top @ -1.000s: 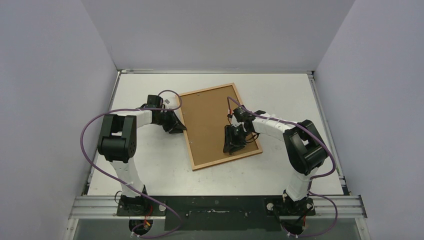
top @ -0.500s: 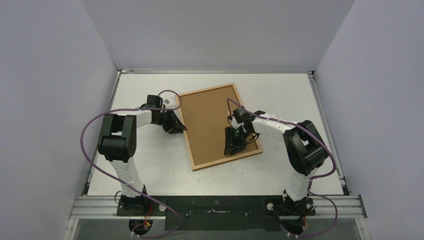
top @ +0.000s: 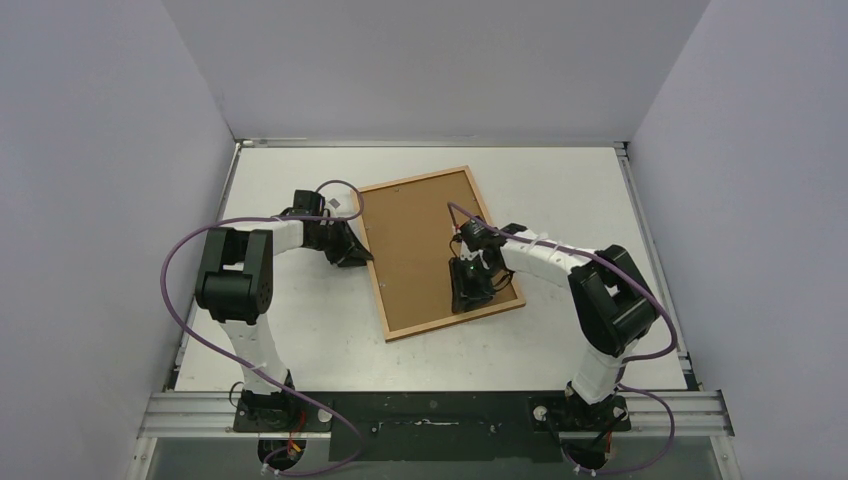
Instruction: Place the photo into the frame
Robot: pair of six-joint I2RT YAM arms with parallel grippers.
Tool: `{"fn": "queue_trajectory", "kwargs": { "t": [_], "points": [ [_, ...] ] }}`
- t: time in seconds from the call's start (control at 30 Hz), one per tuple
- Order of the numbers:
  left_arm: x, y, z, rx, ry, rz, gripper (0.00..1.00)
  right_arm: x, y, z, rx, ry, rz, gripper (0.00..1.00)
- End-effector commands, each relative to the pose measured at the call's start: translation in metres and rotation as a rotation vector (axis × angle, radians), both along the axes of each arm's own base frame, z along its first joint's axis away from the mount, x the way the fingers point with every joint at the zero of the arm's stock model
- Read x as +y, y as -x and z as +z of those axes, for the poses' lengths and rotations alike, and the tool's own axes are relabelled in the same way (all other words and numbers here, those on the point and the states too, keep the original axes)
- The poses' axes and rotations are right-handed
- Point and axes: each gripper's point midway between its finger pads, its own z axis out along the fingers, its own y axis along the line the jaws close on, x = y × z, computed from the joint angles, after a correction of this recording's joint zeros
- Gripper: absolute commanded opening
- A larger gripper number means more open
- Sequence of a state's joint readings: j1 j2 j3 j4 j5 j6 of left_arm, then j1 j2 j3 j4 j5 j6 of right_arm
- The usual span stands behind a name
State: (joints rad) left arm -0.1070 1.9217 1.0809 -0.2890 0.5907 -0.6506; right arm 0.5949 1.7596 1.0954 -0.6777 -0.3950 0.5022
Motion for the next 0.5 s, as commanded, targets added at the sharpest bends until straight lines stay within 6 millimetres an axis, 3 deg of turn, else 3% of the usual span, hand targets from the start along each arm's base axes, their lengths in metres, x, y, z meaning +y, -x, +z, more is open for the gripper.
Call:
{"fn": "queue_trajectory", "kwargs": {
  "t": [0.0, 0.13, 0.23, 0.33, 0.47],
  "points": [
    [0.010, 0.018, -0.027, 0.085, -0.077, -0.011, 0.20, -0.011, 0.000, 0.008, -0.042, 0.050, 0.004, 0.34],
    [0.009, 0.013, -0.017, 0.062, -0.062, -0.013, 0.21, 0.019, -0.008, 0.035, -0.077, -0.120, -0.008, 0.37],
    [0.008, 0.005, -0.002, 0.018, -0.043, -0.018, 0.28, 0.030, -0.022, 0.064, -0.149, -0.203, -0.016, 0.39],
    [0.009, -0.007, 0.016, -0.042, -0.030, -0.023, 0.38, 0.019, -0.042, 0.084, -0.232, -0.201, -0.070, 0.40],
    [0.012, -0.028, 0.037, -0.131, -0.025, -0.032, 0.54, -0.019, -0.076, 0.094, -0.364, -0.087, -0.188, 0.43]
  ]
}}
